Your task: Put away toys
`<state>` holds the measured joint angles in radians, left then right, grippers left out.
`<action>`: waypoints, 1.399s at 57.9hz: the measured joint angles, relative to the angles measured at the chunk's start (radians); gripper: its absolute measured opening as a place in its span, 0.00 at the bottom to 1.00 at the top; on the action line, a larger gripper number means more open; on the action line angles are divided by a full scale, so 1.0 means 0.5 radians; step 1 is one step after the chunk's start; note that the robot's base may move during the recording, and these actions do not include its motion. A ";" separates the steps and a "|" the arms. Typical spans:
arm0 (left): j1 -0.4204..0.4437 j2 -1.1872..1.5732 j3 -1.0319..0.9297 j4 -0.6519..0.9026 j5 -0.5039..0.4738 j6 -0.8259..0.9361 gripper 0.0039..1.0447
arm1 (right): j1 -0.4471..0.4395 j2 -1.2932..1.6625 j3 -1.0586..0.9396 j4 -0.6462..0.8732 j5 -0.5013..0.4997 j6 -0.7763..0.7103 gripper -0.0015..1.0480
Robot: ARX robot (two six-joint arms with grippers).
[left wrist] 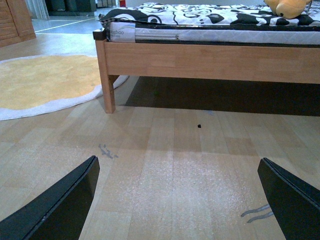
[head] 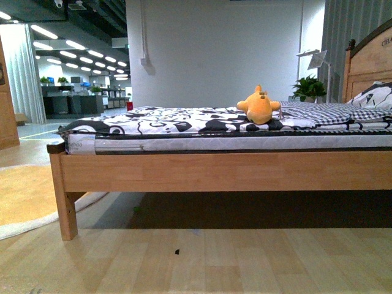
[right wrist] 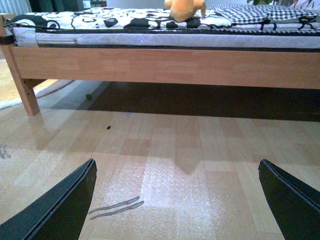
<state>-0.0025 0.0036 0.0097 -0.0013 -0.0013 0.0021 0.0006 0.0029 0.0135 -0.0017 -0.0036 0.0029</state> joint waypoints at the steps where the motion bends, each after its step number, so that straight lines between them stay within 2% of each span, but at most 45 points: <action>1: 0.000 0.000 0.000 0.000 0.000 0.000 0.94 | 0.000 0.000 0.000 0.000 0.000 0.000 0.94; 81: 0.000 0.000 0.000 0.000 0.000 0.000 0.94 | 0.000 0.000 0.000 0.000 0.000 0.000 0.94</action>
<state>-0.0025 0.0036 0.0097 -0.0013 -0.0013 0.0021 0.0006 0.0029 0.0135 -0.0017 -0.0036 0.0029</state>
